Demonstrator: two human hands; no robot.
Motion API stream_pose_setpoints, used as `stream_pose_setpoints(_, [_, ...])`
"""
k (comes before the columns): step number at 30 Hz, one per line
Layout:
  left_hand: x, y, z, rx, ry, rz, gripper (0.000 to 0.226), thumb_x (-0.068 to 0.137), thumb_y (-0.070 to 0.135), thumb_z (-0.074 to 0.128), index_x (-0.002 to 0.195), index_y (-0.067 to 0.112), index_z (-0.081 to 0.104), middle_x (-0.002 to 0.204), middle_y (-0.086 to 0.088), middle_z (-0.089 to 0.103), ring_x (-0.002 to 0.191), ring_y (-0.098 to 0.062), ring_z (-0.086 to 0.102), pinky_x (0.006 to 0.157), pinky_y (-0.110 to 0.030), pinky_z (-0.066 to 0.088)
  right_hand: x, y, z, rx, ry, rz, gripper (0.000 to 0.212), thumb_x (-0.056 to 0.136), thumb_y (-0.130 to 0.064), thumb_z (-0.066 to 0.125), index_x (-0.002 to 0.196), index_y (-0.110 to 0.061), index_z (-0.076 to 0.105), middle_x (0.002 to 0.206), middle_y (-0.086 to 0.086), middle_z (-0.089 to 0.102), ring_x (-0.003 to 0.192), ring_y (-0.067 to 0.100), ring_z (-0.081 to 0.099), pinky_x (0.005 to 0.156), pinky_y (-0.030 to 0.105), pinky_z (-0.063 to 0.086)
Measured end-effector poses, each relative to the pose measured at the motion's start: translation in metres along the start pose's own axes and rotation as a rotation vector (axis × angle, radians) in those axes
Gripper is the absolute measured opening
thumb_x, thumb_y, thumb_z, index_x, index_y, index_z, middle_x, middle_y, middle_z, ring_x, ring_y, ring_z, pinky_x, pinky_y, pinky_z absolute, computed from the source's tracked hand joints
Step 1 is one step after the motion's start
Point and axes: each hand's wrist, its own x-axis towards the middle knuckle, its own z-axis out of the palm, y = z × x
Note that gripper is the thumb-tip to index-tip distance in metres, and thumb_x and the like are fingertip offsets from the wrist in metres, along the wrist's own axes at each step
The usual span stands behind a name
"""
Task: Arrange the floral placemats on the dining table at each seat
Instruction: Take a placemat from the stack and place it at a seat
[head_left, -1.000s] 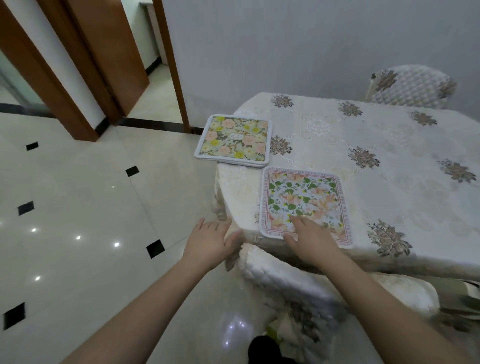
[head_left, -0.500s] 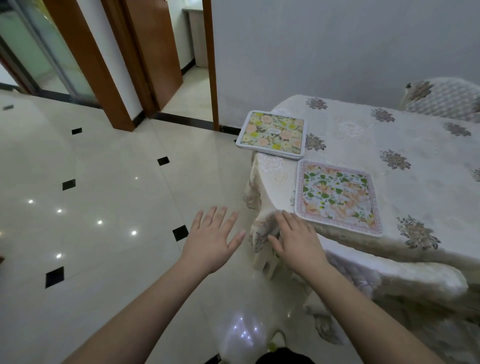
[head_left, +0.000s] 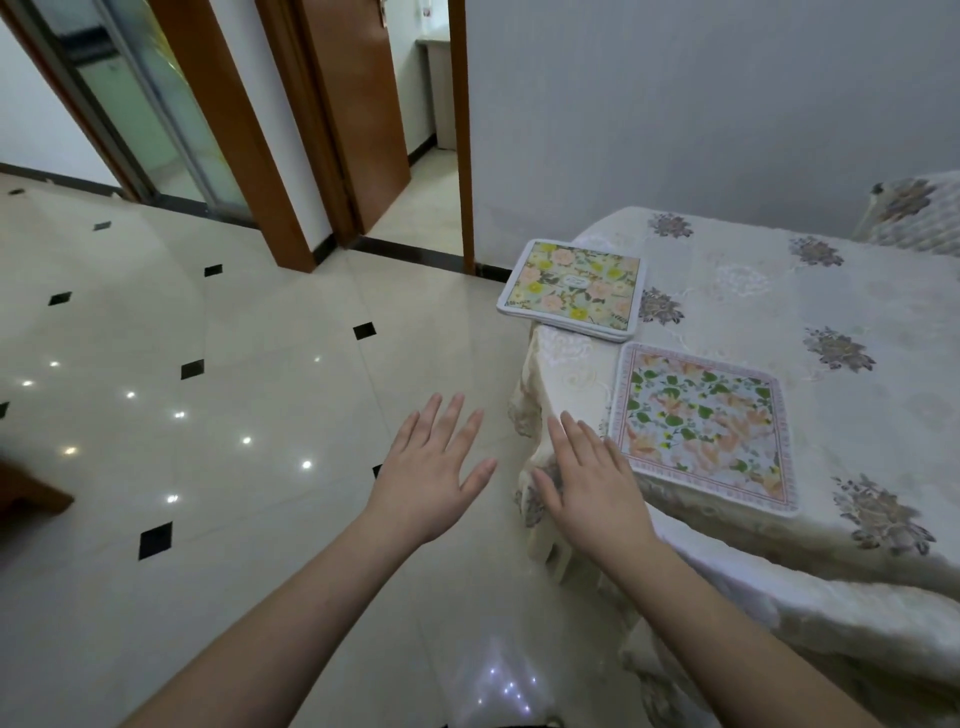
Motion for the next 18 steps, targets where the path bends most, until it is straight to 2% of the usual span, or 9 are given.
stream_pose_setpoints(4, [0.008, 0.003, 0.002, -0.018, -0.025, -0.047, 0.109, 0.064, 0.075, -0.038, 0.159, 0.032, -0.006, 0.167, 0.006, -0.012, 0.153, -0.017, -0.015, 0.123, -0.037, -0.008, 0.013, 0.005, 0.001, -0.022, -0.007, -0.045, 0.069, 0.094, -0.053, 0.021, 0.153, -0.018, 0.029, 0.159, 0.005, 0.031, 0.145, 0.025, 0.031, 0.117, 0.044, 0.021])
stream_pose_setpoints(7, [0.011, -0.002, 0.003, -0.013, -0.01, -0.074, 0.108, 0.066, 0.075, -0.038, 0.159, 0.033, -0.004, 0.168, 0.006, -0.008, 0.154, -0.017, -0.012, 0.122, -0.038, -0.01, 0.026, 0.001, 0.004, -0.068, 0.001, -0.077, 0.066, 0.095, -0.051, 0.026, 0.151, -0.017, 0.035, 0.156, 0.007, 0.036, 0.143, 0.025, 0.035, 0.117, 0.044, 0.021])
stream_pose_setpoints(10, [0.015, -0.015, 0.002, 0.022, -0.011, -0.082, 0.096, 0.077, 0.073, -0.028, 0.159, 0.031, -0.002, 0.168, 0.005, -0.006, 0.154, -0.019, -0.013, 0.12, -0.039, -0.015, 0.042, -0.012, 0.009, -0.091, 0.024, -0.13, 0.064, 0.094, -0.049, 0.031, 0.147, -0.014, 0.044, 0.15, 0.01, 0.045, 0.14, 0.029, 0.04, 0.116, 0.045, 0.016])
stream_pose_setpoints(13, [0.022, -0.036, 0.001, 0.031, -0.01, -0.107, 0.086, 0.083, 0.067, -0.016, 0.159, 0.031, -0.003, 0.168, 0.004, -0.008, 0.153, -0.02, -0.016, 0.119, -0.039, -0.017, 0.06, -0.03, 0.013, -0.112, 0.064, -0.174, 0.064, 0.094, -0.049, 0.033, 0.146, -0.012, 0.044, 0.149, 0.011, 0.046, 0.14, 0.032, 0.039, 0.118, 0.048, 0.015])
stream_pose_setpoints(18, [0.038, -0.092, 0.0, -0.007, 0.039, -0.115, 0.084, 0.085, 0.066, -0.011, 0.159, 0.029, -0.001, 0.168, 0.003, -0.004, 0.154, -0.019, -0.013, 0.121, -0.035, -0.015, 0.104, -0.075, 0.028, -0.126, 0.082, -0.199, 0.064, 0.094, -0.048, 0.033, 0.145, -0.01, 0.044, 0.147, 0.013, 0.047, 0.138, 0.033, 0.041, 0.114, 0.052, 0.025])
